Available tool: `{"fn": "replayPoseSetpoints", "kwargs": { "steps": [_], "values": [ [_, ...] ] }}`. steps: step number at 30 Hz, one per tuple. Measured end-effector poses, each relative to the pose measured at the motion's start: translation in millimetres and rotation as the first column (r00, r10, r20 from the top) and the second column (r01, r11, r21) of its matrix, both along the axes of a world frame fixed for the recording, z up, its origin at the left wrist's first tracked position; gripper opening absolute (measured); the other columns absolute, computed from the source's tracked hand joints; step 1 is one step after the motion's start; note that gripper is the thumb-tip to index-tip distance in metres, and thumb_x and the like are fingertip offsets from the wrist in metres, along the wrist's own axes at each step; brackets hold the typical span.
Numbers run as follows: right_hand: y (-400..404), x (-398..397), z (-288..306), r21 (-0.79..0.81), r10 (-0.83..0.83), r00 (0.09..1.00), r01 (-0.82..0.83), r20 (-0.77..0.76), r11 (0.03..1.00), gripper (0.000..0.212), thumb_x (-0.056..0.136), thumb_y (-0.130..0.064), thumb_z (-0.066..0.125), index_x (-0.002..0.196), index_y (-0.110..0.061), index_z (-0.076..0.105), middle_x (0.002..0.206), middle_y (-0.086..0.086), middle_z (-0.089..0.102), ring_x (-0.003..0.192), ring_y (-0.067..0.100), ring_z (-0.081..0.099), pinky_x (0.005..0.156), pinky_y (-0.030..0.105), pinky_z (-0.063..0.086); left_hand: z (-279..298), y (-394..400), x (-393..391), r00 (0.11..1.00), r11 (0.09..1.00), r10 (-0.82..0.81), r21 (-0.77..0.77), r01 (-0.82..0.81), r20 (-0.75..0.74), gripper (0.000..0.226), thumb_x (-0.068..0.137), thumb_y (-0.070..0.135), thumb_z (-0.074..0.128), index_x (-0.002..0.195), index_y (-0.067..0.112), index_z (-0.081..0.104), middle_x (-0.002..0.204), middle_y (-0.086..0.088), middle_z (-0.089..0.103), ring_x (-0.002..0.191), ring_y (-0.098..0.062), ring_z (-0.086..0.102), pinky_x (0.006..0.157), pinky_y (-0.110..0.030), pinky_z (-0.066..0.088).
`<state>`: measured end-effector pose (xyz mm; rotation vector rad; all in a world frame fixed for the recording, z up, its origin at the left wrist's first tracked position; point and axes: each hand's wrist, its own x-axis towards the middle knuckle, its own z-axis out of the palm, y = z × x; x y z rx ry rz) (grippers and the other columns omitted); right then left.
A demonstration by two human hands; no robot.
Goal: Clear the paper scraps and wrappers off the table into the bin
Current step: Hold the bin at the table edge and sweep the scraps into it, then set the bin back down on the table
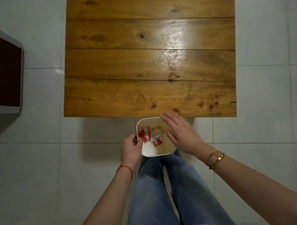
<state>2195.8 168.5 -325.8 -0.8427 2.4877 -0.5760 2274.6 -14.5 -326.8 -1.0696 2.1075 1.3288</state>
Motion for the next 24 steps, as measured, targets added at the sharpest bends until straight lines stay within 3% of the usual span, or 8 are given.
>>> {"fn": "replayPoseSetpoints", "kwargs": {
  "steps": [3,6,9,16,19,24],
  "values": [
    [9.9,-8.4,28.1,-0.024,-0.159,0.987,0.16,0.022,0.987,0.049,0.098,-0.025,0.045,0.144,-0.012,0.036,0.146,0.008,0.042,0.136,0.022,0.034,0.117,0.033,0.019,28.4,-0.4,-13.4,1.0,1.0,-0.015,-0.009,0.015,-0.023,0.021,0.087,0.03,0.058,0.095,0.014,0.069,0.086,-0.013,0.072,0.082,-0.03,0.066,0.067,-0.039,0.052],
    [19.4,-18.8,52.0,-0.037,-0.28,0.958,0.283,0.067,0.958,0.046,0.097,-0.024,0.048,0.141,-0.012,0.04,0.138,0.008,0.049,0.129,0.022,0.041,0.111,0.039,0.032,54.1,-0.9,-32.3,0.998,0.998,-0.055,-0.033,0.054,-0.031,0.021,0.088,0.031,0.058,0.091,0.015,0.07,0.084,-0.01,0.073,0.08,-0.028,0.067,0.061,-0.034,0.05],
    [25.2,-32.7,69.5,-0.042,-0.354,0.931,0.358,0.09,0.933,0.044,0.098,-0.023,0.046,0.14,-0.012,0.042,0.136,0.008,0.051,0.127,0.021,0.043,0.107,0.037,0.035,71.7,-3.4,-50.6,0.99,0.986,-0.141,-0.089,0.139,-0.017,0.021,0.088,0.026,0.057,0.098,0.014,0.071,0.085,-0.005,0.072,0.074,-0.02,0.063,0.05,-0.022,0.039],
    [23.3,-85.7,101.8,-0.079,-0.407,0.912,0.41,0.06,0.908,0.041,0.098,-0.02,0.044,0.137,-0.009,0.046,0.133,0.011,0.054,0.124,0.025,0.046,0.104,0.039,0.038,106.8,-14.3,-115.8,0.976,0.975,-0.194,-0.126,0.181,-0.099,0.026,0.09,0.019,0.055,0.11,0.009,0.068,0.096,-0.005,0.07,0.075,-0.013,0.059,0.048,-0.012,0.036],
    [14.6,-114.8,109.4,-0.091,-0.42,0.906,0.424,0.052,0.901,0.041,0.098,-0.02,0.044,0.137,-0.009,0.045,0.135,0.01,0.053,0.126,0.024,0.044,0.106,0.038,0.037,112.1,-27.0,-156.5,0.975,0.974,-0.185,-0.154,0.165,-0.127,0.025,0.089,0.019,0.056,0.107,0.009,0.069,0.098,-0.009,0.072,0.078,-0.016,0.06,0.053,-0.019,0.041],
    [-6.9,-172.0,110.0,-0.083,-0.462,0.887,0.462,0.021,0.883,0.041,0.098,-0.021,0.045,0.137,-0.01,0.045,0.134,0.01,0.053,0.125,0.023,0.045,0.106,0.037,0.037,109.0,-53.0,-234.6,0.968,0.973,-0.185,-0.168,0.157,-0.169,0.027,0.09,0.02,0.053,0.111,0.01,0.068,0.106,-0.01,0.071,0.092,-0.023,0.065,0.078,-0.035,0.054]
  ]
}}
